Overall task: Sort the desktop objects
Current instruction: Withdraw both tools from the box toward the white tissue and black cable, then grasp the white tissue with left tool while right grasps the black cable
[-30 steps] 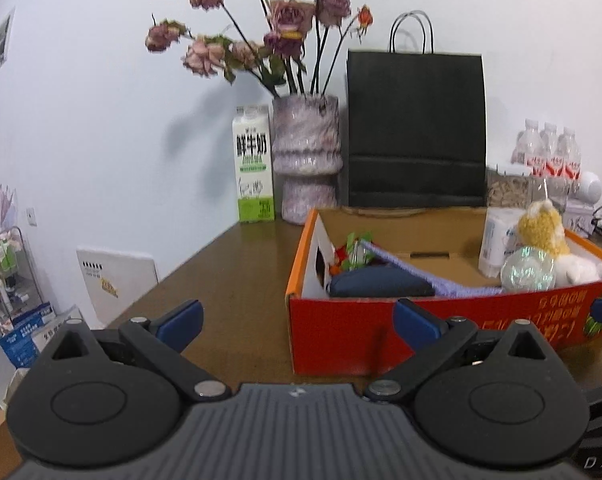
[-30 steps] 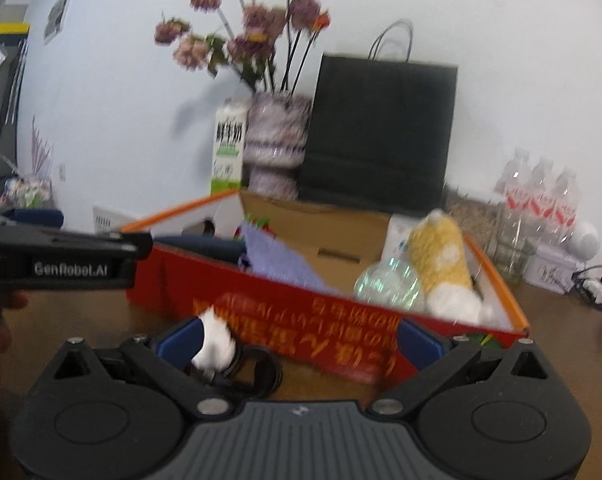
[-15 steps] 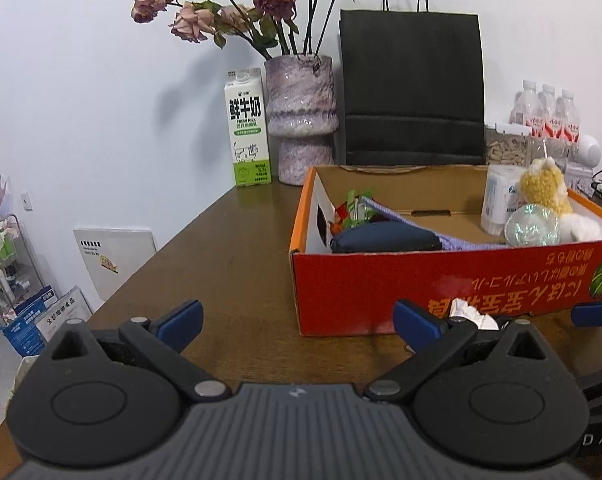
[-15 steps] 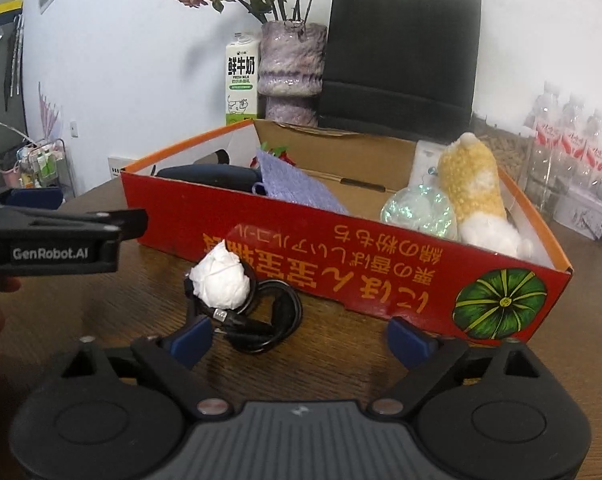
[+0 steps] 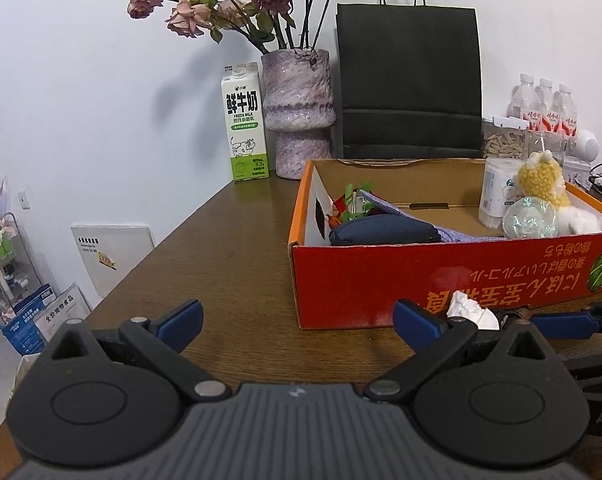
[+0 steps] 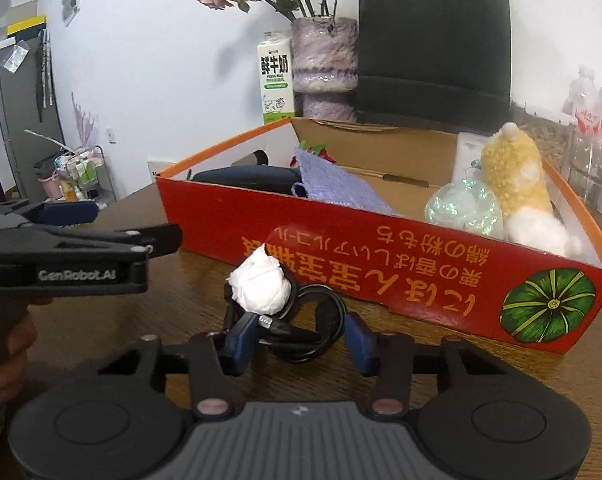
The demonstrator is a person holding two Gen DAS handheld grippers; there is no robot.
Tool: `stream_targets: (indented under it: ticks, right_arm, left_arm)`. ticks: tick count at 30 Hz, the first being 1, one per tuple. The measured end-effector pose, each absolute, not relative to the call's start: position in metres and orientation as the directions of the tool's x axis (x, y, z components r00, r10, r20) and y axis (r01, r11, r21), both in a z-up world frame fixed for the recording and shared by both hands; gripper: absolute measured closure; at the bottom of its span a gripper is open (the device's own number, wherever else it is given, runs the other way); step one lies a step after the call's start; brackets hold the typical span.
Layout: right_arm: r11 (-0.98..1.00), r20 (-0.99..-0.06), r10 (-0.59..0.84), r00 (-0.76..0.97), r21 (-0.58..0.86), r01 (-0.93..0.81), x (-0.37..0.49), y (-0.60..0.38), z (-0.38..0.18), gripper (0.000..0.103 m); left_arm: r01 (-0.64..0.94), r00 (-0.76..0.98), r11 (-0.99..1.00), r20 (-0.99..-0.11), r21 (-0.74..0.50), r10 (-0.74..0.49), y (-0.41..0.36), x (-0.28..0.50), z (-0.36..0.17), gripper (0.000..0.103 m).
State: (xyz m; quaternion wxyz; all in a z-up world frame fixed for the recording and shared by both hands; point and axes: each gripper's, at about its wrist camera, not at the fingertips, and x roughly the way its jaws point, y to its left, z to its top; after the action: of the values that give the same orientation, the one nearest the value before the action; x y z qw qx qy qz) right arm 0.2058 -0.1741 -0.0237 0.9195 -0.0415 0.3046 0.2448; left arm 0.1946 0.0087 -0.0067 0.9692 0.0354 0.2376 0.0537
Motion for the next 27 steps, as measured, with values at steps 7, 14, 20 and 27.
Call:
stream_targets:
  ticks: [7,14,20,27]
  right_arm:
    - [0.893,-0.569,0.394,0.722,0.051,-0.446,0.2,-0.18,-0.019,0.059]
    - [0.916,-0.557,0.359,0.749,0.055,-0.399,0.199,-0.199,-0.016,0.059]
    - [0.932,-0.561,0.328,0.76,0.058,-0.359,0.2,-0.217,-0.016,0.059]
    - [0.942,-0.565,0.306,0.766,0.066,-0.328,0.203,-0.233,-0.017,0.059]
  left_arm:
    - [-0.088,0.878,0.992,-0.463,0.096,0.123,0.008,0.195,-0.008,0.0]
    - [-0.058,0.883,0.995,-0.461,0.084,0.091,0.006,0.194,-0.009,0.0]
    - [0.024,0.897,0.996,-0.442,0.085,0.016,-0.007,0.189,-0.011,0.0]
    - [0.108,0.898,0.987,-0.438,0.117,-0.046,-0.038,0.19,-0.014,0.0]
